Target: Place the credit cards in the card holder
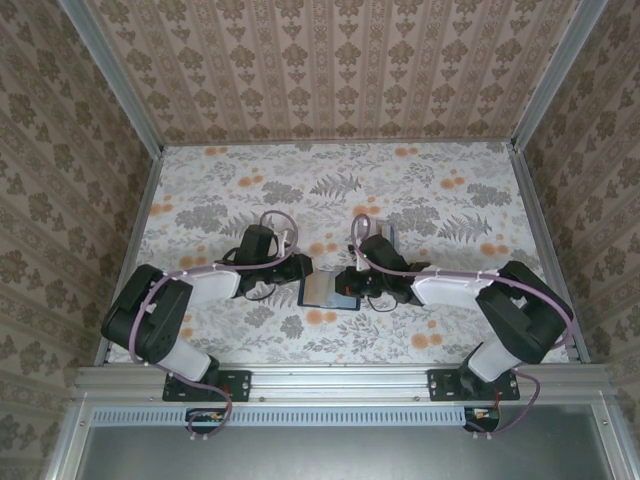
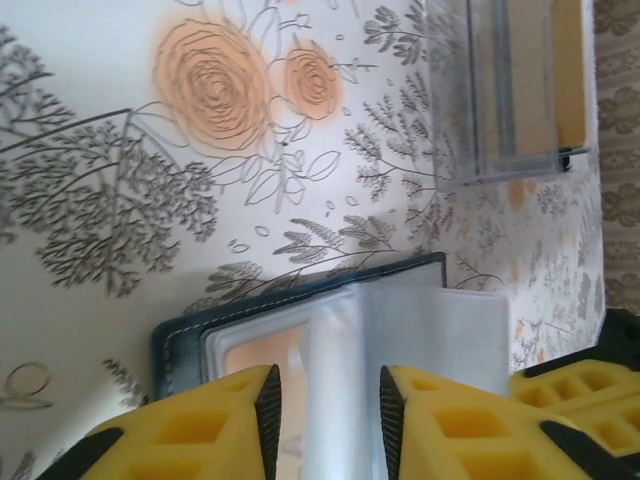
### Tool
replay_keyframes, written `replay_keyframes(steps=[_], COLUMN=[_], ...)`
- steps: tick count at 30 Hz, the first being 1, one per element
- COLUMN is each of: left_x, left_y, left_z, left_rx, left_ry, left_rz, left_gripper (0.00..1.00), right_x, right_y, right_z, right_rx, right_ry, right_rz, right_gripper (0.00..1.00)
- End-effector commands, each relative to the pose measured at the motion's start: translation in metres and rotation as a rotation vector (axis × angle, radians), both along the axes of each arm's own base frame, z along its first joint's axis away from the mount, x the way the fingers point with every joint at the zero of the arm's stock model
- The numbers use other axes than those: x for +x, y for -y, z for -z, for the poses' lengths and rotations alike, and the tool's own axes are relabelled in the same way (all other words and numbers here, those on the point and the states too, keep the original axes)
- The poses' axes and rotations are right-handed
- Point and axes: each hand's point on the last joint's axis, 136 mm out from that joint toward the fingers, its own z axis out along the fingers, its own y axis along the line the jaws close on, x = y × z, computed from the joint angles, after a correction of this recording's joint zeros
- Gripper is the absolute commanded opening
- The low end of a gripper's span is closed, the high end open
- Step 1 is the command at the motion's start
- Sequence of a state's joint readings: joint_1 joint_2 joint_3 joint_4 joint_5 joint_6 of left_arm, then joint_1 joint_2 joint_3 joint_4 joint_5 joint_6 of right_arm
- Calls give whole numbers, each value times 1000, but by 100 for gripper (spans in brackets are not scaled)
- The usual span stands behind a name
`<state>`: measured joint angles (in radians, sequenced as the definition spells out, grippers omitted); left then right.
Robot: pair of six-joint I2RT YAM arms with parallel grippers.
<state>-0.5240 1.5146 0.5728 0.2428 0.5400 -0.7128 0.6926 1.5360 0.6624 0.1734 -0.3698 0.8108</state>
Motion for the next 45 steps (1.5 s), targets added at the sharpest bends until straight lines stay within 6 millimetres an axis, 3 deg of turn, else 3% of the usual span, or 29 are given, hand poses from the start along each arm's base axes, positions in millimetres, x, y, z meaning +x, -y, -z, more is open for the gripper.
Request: replay_keyframes(steps=[1,3,7,8,10,16,20,24,30,33,37,45], left_x=[5,8,10,11,13,11,12,19,34,42,46,41], left_y=[-11,-17,-24,-25,-24,-15,-10,-20,-37,-53,-65,-76], left_z=[-6,-8,-12,-13,-18,-22,-24,-23,-39,-47,-57,-60], left_rx=[89,125,171,175,175,244,248,300,334,338,330,334], left_ry=[56,83,127,135,156,243,260,281,317,325,350,354], left_rz=[0,-12,-18,-19,-23,46,67,32,-64,-150,-190,-212], left_gripper=[38,39,39,39,39,39,41,47,56,58,60,61], right_x=[-9,-13,-19,-19,-16,-3,19,46,80,93,109,134], right_y=[26,44,70,75,81,94,102,110,134,130,115,115], right_z=[11,19,28,29,17,-22,-51,-65,-79,-73,-68,-42], right_rx=[-85,-167,-271,-293,-299,-312,-305,-371,-600,-648,-629,-727], right_ry=[-20,-35,-45,-49,-17,129,230,242,290,281,269,240], right_rz=[26,59,99,116,140,183,217,213,256,223,203,224], right_gripper=[7,20,20,26,34,37,46,52,59,68,69,68])
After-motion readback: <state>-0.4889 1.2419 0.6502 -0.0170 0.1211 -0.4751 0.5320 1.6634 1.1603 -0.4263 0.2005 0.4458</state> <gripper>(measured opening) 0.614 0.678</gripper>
